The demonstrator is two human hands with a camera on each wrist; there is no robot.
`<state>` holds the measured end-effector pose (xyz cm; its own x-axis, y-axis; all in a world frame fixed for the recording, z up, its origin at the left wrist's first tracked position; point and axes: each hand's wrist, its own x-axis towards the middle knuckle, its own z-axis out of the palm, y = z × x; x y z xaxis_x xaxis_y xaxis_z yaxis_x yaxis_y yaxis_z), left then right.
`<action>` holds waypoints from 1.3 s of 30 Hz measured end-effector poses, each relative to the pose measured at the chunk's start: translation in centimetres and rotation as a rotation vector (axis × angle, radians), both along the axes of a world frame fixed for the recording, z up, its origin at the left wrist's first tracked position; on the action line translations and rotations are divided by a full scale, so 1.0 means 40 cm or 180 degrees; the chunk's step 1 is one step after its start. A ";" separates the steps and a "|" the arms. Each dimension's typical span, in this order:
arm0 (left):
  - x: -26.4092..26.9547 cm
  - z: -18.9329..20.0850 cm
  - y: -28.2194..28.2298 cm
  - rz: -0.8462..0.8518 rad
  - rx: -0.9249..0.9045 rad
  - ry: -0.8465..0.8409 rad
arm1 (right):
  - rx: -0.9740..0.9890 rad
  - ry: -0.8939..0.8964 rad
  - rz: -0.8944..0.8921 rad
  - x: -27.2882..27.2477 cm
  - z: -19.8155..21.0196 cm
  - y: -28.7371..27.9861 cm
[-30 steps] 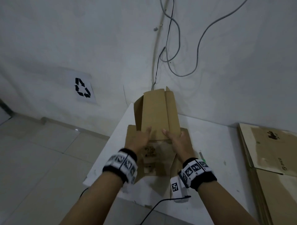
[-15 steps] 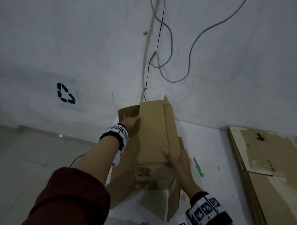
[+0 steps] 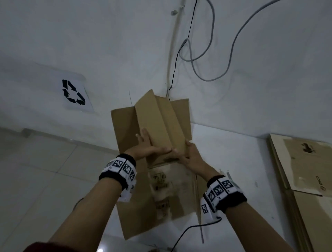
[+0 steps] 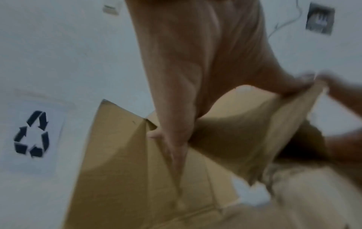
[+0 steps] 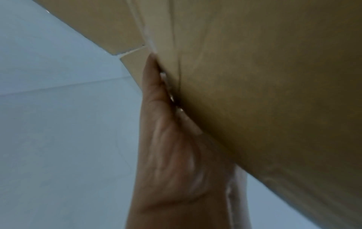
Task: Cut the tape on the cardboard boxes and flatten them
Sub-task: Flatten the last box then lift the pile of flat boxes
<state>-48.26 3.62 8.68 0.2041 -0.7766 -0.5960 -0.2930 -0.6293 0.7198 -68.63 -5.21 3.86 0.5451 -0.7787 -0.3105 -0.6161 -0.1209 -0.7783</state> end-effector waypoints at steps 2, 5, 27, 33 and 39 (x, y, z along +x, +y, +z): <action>0.012 -0.044 0.022 -0.0048 0.0076 0.0130 | 0.0169 0.0394 0.0189 0.003 -0.016 -0.003; 0.008 -0.124 0.013 -0.0415 0.0428 -0.0034 | 0.0272 0.1035 0.0291 -0.013 -0.074 0.003; -0.109 -0.442 0.162 -0.0307 -0.1476 -0.2453 | -0.1960 0.0115 -0.1220 -0.168 -0.201 0.067; -0.237 -0.558 0.272 -0.1128 -0.0880 -0.2485 | -0.1534 0.0792 0.0231 -0.150 -0.411 0.331; -0.243 -0.569 0.267 -0.1052 -0.0922 -0.2539 | -0.1658 0.1111 0.0241 -0.149 -0.435 0.355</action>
<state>-57.96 14.32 -14.10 0.2125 -0.9662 -0.1457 -0.9052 -0.2508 0.3431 -74.58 8.98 -13.54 0.5396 -0.8390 -0.0705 -0.7981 -0.4830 -0.3602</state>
